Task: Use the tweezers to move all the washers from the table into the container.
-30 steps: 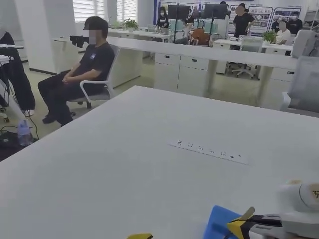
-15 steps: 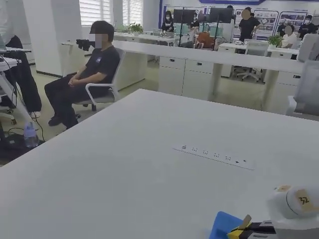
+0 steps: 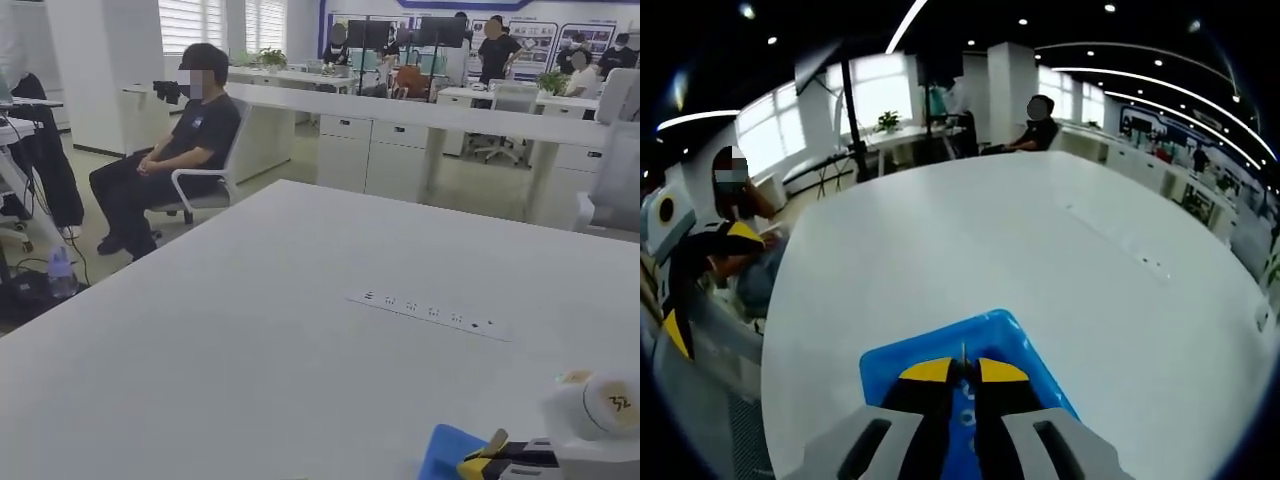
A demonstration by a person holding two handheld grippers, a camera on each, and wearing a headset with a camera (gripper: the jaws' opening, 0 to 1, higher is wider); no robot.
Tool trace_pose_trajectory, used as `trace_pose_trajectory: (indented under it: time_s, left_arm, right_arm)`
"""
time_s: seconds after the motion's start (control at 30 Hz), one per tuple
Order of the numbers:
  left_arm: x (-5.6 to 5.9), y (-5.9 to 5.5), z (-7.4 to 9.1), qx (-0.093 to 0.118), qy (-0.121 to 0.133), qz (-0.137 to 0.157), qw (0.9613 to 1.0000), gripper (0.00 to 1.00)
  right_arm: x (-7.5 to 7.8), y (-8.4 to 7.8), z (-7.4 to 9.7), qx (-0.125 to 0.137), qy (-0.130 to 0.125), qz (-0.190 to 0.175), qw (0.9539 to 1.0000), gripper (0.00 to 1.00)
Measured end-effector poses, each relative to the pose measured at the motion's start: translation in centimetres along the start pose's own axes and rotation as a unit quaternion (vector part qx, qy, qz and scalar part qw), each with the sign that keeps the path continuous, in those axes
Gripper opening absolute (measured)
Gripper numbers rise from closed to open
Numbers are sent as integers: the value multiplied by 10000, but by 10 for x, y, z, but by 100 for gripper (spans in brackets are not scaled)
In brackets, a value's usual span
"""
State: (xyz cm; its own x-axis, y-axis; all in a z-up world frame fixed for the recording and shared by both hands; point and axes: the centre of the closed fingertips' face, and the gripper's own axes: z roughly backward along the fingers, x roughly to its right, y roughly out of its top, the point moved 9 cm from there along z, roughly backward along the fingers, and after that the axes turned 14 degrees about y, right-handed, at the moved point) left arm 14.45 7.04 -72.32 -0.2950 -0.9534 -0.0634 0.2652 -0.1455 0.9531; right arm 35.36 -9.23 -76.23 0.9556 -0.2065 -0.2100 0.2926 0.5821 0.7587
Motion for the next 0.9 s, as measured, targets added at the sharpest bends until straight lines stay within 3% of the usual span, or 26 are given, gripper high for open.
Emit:
trace_pose_trajectory:
  time_s: [0.23, 0.5, 0.9]
  left_arm:
    - [1, 0, 0, -2, -31, -15, 10000, 74]
    - [3, 0, 0, -60, -141, -35, 9999, 73]
    - [4, 2, 1, -72, -196, 9, 9998, 72]
  right_arm:
    - [-5, 0, 12, 218, -98, -8, 9997, 3]
    - [-22, 6, 36, 581, -223, 40, 9981, 3]
    - [-53, 5, 67, 900, -386, 154, 9951, 3]
